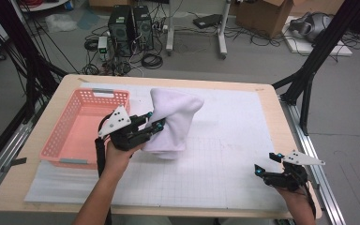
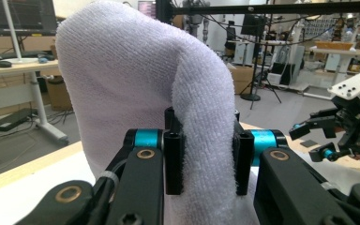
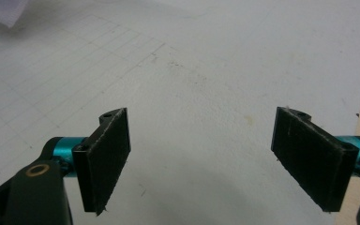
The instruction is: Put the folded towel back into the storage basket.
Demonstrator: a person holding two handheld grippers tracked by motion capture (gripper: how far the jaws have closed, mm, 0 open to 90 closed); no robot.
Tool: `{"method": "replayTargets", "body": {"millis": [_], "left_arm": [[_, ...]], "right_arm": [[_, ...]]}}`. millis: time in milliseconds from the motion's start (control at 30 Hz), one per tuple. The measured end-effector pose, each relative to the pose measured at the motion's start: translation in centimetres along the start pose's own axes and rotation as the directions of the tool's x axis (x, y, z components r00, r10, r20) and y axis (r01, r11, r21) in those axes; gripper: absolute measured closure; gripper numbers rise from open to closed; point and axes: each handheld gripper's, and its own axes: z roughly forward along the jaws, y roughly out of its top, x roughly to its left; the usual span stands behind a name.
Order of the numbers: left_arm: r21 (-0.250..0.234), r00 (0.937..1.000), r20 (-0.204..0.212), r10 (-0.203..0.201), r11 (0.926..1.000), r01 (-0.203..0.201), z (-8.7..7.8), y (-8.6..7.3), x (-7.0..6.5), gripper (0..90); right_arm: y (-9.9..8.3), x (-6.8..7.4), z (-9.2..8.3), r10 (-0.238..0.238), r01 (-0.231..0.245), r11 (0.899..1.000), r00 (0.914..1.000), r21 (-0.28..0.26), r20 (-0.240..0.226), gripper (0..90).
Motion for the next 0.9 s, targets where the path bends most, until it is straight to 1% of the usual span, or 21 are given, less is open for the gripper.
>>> {"method": "replayTargets", "body": {"millis": [167, 267, 467, 567, 733, 900], "left_arm": [[-0.022, 0.9996, -0.018, -0.021, 0.9995, 0.020, -1.1, 0.5, 1.0, 73.4], [-0.036, 0.9993, -0.026, -0.026, 0.9990, 0.025, -1.7, 1.0, 1.5, 73.4], [-0.038, 0.9987, -0.049, -0.018, 0.9992, 0.016, -3.1, 1.8, 2.5, 73.4], [-0.048, 0.9977, -0.064, -0.021, 0.9987, 0.018, -3.8, 2.1, 3.0, 73.4], [-0.051, 0.9957, -0.091, -0.018, 0.9986, 0.013, -5.3, 2.6, 3.9, 73.4], [-0.068, 0.9937, -0.109, -0.026, 0.9975, 0.018, -6.4, 3.1, 4.6, 73.4]], "right_arm": [[0.1, 0.1, 0.1, -0.003, 0.003, 1.000, 1.0000, 0.002, -0.002, 19.0], [0.1, 0.1, 0.1, -0.007, 0.007, 1.000, 1.0000, 0.000, -0.002, 19.0], [0.2, 0.1, 0.0, -0.004, 0.004, 1.000, 1.0000, -0.007, -0.003, 19.0], [0.2, 0.2, 0.1, -0.003, 0.003, 1.000, 1.0000, -0.001, -0.002, 19.0], [0.3, 0.3, 0.1, -0.008, 0.008, 1.000, 1.0000, -0.005, -0.003, 19.0], [0.3, 0.3, 0.2, -0.008, 0.008, 1.000, 1.0000, 0.001, -0.001, 19.0]]}}
